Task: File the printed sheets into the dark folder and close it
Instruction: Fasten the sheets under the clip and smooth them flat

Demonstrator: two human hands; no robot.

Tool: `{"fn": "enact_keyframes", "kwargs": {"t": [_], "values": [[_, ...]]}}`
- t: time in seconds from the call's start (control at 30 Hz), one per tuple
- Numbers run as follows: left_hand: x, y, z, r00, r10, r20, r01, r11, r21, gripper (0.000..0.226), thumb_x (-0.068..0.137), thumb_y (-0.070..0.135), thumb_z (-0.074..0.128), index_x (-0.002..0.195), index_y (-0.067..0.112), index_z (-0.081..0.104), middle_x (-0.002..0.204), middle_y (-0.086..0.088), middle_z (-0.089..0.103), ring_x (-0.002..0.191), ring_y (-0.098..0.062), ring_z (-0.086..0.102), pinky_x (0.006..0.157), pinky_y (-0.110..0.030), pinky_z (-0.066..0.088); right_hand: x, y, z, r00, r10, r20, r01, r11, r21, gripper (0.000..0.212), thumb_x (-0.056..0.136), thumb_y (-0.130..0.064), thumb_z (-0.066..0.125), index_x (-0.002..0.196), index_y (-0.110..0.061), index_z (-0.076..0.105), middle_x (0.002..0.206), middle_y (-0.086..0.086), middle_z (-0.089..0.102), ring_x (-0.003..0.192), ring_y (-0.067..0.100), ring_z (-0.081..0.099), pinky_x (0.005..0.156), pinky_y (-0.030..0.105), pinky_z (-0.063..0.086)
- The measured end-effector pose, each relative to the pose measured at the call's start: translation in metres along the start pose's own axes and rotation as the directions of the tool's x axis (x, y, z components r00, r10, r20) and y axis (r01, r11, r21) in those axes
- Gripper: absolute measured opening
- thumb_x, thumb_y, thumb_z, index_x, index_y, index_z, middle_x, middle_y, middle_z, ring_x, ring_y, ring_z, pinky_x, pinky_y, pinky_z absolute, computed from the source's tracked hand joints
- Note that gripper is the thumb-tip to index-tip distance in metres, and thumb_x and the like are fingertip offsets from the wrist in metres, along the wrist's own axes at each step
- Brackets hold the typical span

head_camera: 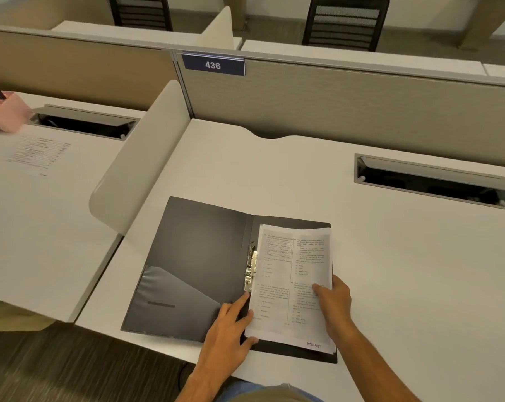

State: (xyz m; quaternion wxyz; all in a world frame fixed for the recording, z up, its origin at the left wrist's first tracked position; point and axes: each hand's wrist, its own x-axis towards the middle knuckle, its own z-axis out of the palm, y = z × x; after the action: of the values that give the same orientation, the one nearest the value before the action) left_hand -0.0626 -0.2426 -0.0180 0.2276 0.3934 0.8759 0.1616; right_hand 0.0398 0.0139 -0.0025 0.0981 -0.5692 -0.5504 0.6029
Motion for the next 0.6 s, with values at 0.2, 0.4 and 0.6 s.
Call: {"fn": "enact_keyframes", "kwargs": {"t": [0.2,0.4,0.6], "values": [[0.0017,-0.0017,0.0031,1.000,0.026,0.006,-0.026,0.998,0.060,0.072,0.098,0.053,0.065,0.161,0.028,0.040,0.168,0.019,0.033,0.139,-0.009,0.039,0.117,-0.028,0.046,-0.0009,-0.0033,-0.0026,1.000,0.004,0.025,-0.004,1.000,-0.003,0.032,0.102,-0.011,0.070,0.133,-0.019,0.066,0.112,0.003,0.077,0.093,0.032,0.078,0.060,0.034,0.063],[0.0011,-0.0049,0.0070,1.000,0.004,-0.007,-0.004,1.000,0.023,0.074,0.096,0.052,0.068,0.160,0.026,0.041,0.168,0.016,0.036,0.141,-0.008,0.039,0.118,-0.027,0.044,0.0033,-0.0037,-0.0015,0.997,-0.033,0.076,0.039,0.996,-0.083,0.032,0.101,-0.022,0.073,0.132,-0.025,0.063,0.123,0.004,0.076,0.097,0.030,0.078,0.075,0.044,0.068],[-0.0029,-0.0073,0.0102,0.998,-0.030,-0.047,0.029,0.999,-0.025,0.081,0.092,0.053,0.073,0.160,0.027,0.039,0.156,0.010,0.050,0.136,-0.009,0.048,0.114,-0.027,0.046,0.0073,-0.0016,0.0040,0.982,-0.186,-0.033,0.160,0.912,-0.378,0.058,0.094,-0.035,0.081,0.142,-0.021,0.049,0.135,0.004,0.058,0.119,0.031,0.066,0.093,0.050,0.063]]}}
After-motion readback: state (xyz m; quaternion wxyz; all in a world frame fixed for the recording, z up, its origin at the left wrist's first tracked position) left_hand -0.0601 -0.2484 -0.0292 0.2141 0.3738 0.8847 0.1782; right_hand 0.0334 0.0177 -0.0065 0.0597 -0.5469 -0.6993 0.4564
